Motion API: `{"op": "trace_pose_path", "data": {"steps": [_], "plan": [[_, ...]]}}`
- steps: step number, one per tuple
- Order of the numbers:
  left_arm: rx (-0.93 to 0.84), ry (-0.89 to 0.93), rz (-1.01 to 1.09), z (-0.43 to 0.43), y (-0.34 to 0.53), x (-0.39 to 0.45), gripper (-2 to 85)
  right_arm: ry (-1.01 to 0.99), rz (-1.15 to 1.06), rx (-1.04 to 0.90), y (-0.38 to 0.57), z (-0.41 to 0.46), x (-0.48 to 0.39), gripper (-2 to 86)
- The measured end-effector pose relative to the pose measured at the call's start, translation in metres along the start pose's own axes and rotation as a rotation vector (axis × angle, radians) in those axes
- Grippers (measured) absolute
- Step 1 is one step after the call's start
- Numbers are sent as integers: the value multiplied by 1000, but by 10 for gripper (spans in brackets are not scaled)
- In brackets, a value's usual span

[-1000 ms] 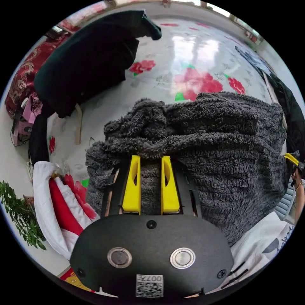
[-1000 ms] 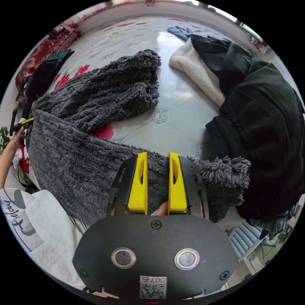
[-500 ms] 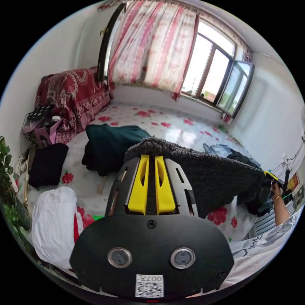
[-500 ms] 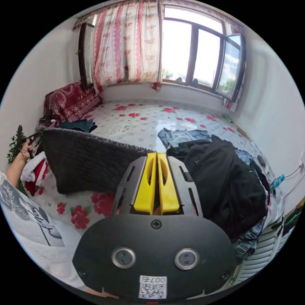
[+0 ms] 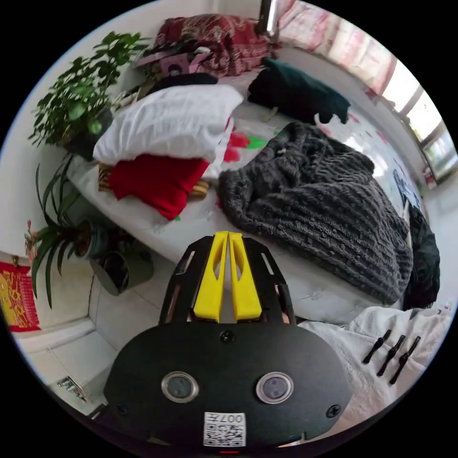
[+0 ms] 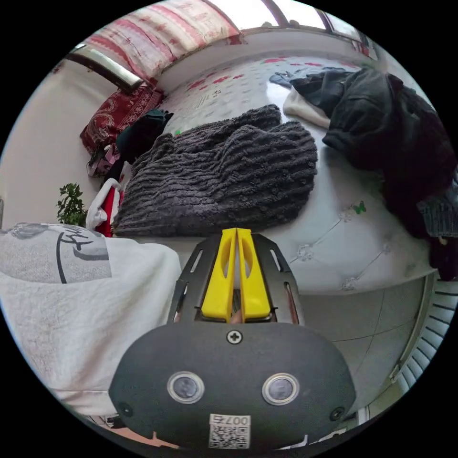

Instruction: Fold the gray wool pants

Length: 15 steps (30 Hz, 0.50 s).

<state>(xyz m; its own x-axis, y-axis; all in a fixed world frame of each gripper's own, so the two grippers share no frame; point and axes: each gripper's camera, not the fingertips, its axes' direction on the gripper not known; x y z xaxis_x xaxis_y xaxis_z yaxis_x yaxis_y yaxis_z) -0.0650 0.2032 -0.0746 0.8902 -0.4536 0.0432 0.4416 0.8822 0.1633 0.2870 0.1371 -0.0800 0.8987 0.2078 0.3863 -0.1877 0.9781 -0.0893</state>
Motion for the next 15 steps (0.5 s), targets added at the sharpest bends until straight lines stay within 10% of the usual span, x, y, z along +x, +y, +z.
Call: {"op": "trace_pose_path", "data": {"steps": [15], "plan": [[195, 253, 217, -24, -12, 46, -9, 120, 249, 381, -13, -33, 77, -3]]}}
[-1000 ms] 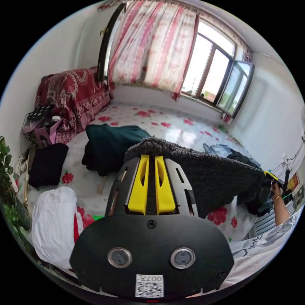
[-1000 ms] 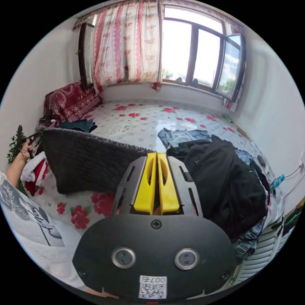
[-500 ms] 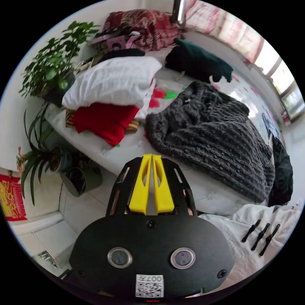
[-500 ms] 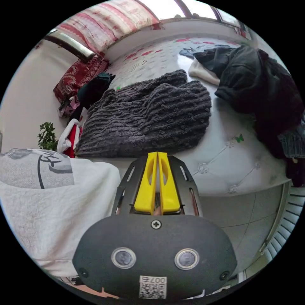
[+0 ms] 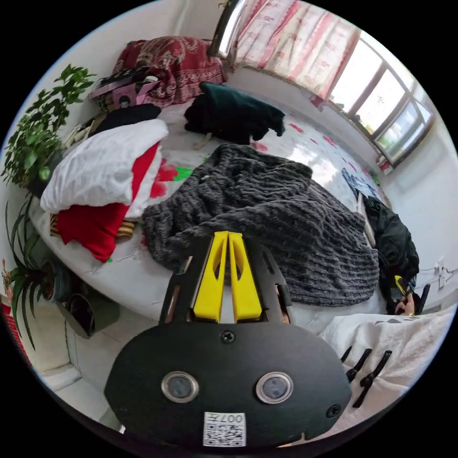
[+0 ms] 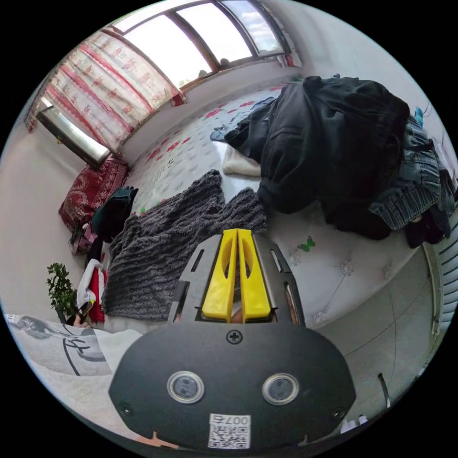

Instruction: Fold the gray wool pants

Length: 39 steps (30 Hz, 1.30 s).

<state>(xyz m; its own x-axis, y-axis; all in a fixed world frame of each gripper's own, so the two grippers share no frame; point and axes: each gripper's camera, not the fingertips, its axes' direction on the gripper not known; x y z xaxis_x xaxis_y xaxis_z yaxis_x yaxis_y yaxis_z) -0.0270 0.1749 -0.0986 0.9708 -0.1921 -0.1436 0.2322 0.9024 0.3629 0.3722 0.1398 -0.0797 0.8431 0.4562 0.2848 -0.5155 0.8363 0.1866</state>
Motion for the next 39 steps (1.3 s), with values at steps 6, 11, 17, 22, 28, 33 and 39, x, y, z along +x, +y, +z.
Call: {"op": "trace_pose_path", "data": {"steps": [6, 11, 17, 22, 28, 33, 39], "plan": [[-91, 265, 293, 67, -27, 155, -7, 28, 54, 49, -39, 29, 72, -3], [-210, 424, 560, 159, -53, 353, 7, -64, 69, 24, -58, 58, 141, -2], [-199, 522, 879, 251, -66, 568, 38, -342, -91, -76, -66, 82, 204, -4], [-308, 513, 982, 333, -44, 674, 45, -487, -219, -129, -73, 90, 235, -4], [-214, 447, 1004, 356, -5, 749, -4, -452, -371, -61, -72, 97, 247, -4], [-200, 453, 1006, 378, -4, 818, -9, -450, -427, -57, -108, 97, 285, -3], [-206, 493, 1057, 422, -27, 907, -9, -453, -448, -66, -180, 103, 343, -3]]}}
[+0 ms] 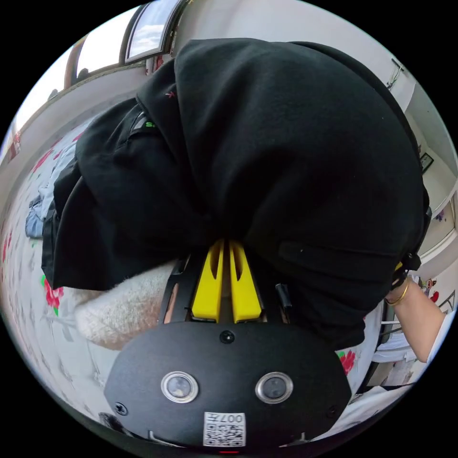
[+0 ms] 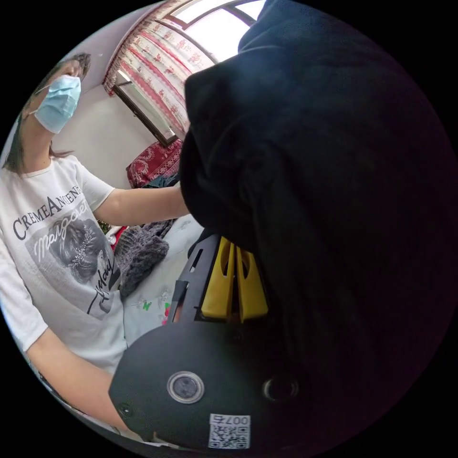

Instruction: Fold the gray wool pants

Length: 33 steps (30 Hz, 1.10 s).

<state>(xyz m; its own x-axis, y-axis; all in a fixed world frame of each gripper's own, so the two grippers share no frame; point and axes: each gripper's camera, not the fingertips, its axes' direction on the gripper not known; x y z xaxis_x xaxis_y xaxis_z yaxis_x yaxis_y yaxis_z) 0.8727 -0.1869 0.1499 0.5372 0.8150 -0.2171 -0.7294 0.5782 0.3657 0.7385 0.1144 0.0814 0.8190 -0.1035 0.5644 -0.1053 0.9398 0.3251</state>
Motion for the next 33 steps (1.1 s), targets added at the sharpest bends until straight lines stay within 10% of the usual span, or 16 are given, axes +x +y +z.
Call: {"op": "trace_pose_path", "data": {"steps": [11, 23, 33], "plan": [[8, 1, -22, -152, 167, -3, -1, -296, 120, 22, 6, 8, -93, 7], [-135, -590, -901, -380, 538, -80, -7, 92, 57, -408, -10, 243, -328, 99], [-207, -767, -1231, -413, 694, -110, -9, 583, 29, -278, -36, 111, -437, 43]]}}
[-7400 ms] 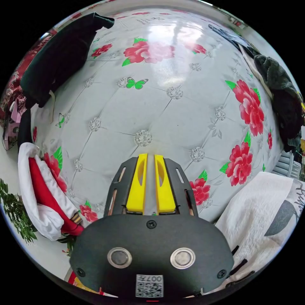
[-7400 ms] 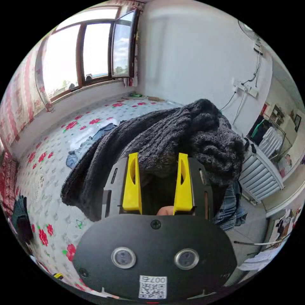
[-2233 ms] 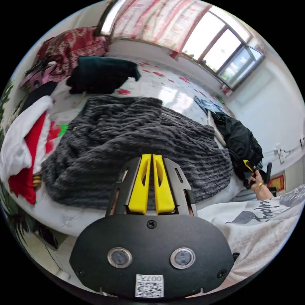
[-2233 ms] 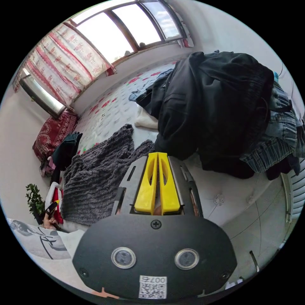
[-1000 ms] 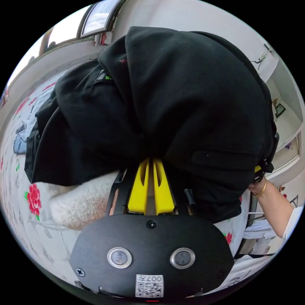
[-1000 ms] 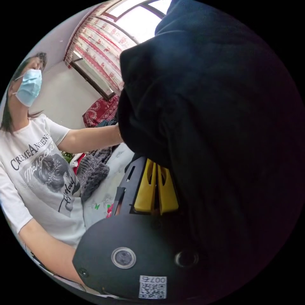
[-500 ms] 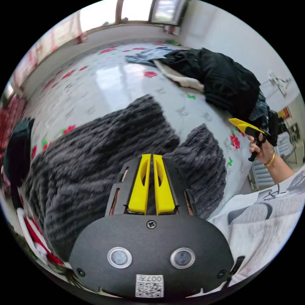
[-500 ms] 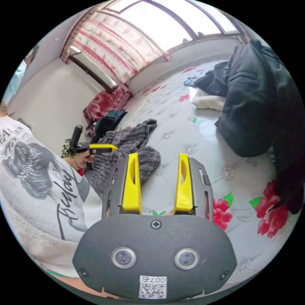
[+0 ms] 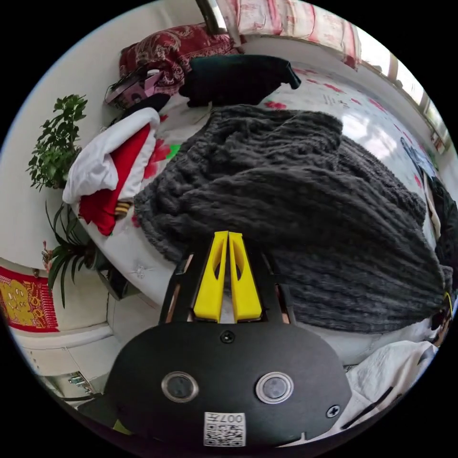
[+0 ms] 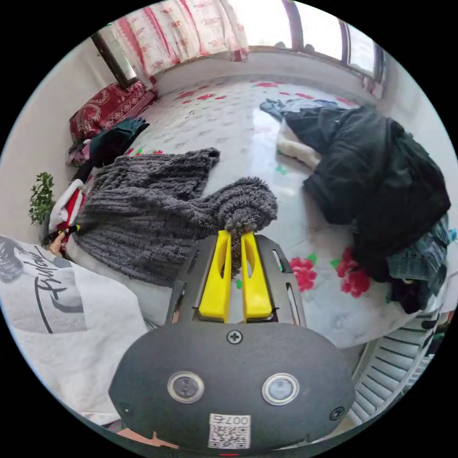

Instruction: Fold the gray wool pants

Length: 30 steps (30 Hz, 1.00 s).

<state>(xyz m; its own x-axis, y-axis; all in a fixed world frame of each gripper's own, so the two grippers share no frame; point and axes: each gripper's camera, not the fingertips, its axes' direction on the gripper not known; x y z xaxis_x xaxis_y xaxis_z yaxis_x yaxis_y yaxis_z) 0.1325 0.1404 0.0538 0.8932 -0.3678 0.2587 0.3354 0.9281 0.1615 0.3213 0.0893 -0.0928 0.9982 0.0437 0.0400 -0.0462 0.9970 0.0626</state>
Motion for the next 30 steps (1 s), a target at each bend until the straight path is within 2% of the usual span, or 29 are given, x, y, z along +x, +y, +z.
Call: {"op": "trace_pose_path", "data": {"steps": [2, 3, 4, 7, 9, 12, 14, 17, 19, 23, 25, 27, 30], "plan": [[-126, 11, 1, 44, 12, 6, -10, 121, 36, -12, 15, -21, 2, 49], [-56, 32, 36, 35, 20, 11, -10, 156, 71, -48, 21, -27, 4, 54], [-58, 98, 155, 29, 30, 28, -9, 165, 94, -62, 23, -30, 5, 56], [-37, 32, 325, 7, 50, 51, -9, 181, 210, 45, 26, -58, -2, 66], [-58, 70, 346, -5, 52, 43, -9, 134, 255, 154, 14, -69, -21, 73], [-40, 211, 211, -30, 37, -3, -10, -39, 223, 175, -21, -47, -53, 80], [6, 315, 21, -50, 10, -53, -10, -136, 204, 158, -48, -23, -72, 82], [112, 353, -116, -75, -33, -91, -9, -198, 154, 104, -94, 23, -101, 84], [157, 341, -91, -85, -65, -88, -9, -219, 136, 56, -121, 52, -114, 87], [112, 263, 83, -77, -145, -33, -8, -169, 181, -32, -168, 105, -125, 84], [90, 210, 153, -64, -175, -3, -9, -209, 201, -83, -180, 126, -128, 78], [53, 191, 223, -47, -199, 24, -9, -256, 184, -221, -193, 155, -139, 59], [-16, 112, 282, -15, -222, 55, -10, -138, 95, -218, -212, 140, -143, 33]]}}
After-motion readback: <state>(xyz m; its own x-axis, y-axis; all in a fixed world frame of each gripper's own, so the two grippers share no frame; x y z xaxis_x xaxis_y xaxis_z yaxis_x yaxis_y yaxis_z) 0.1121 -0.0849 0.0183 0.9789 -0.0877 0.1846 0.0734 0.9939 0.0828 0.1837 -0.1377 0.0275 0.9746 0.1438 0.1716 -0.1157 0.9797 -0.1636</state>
